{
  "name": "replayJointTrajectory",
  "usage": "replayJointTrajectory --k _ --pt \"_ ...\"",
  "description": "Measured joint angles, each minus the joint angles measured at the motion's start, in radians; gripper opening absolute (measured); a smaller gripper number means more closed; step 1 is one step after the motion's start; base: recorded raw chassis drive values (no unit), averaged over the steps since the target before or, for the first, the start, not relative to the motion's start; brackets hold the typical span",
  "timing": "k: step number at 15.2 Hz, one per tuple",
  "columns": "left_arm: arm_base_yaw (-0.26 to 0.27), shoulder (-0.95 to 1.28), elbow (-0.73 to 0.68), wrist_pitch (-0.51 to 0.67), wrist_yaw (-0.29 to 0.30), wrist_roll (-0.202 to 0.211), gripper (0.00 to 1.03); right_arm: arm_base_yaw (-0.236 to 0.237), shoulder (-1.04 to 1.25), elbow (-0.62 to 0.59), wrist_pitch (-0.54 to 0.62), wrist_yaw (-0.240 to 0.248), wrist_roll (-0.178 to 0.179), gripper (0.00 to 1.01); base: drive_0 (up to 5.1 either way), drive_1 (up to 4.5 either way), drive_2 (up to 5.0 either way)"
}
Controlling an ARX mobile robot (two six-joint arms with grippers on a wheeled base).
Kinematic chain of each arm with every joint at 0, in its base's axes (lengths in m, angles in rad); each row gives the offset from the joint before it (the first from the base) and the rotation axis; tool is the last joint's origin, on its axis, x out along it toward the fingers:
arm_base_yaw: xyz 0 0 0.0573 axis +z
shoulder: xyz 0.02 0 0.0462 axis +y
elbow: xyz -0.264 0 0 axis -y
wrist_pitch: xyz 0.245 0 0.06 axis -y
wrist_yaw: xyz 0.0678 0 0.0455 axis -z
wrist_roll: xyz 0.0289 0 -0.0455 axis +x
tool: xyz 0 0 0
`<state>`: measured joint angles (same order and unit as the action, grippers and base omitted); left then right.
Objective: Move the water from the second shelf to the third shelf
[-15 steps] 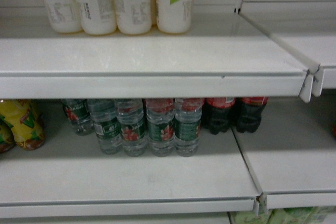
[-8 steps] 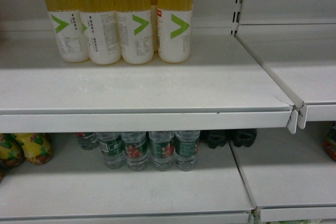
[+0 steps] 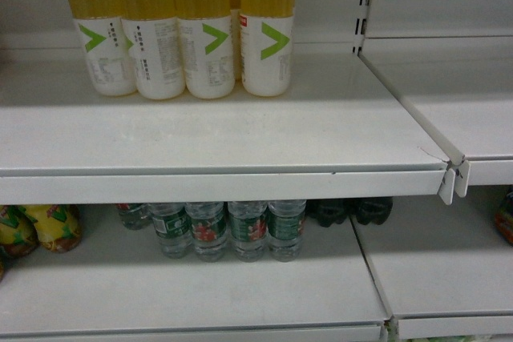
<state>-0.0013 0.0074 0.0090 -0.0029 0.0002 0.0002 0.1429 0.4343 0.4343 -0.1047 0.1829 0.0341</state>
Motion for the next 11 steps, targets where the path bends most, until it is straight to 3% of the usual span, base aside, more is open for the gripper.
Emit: replayJointTrajectory --k 11 --pt "0.0 0.0 0.0 -0.002 -0.001 0.0 0.98 0.0 -0.003 0.0 0.0 0.001 -0.001 0.42 -4.7 2.5 2.5"
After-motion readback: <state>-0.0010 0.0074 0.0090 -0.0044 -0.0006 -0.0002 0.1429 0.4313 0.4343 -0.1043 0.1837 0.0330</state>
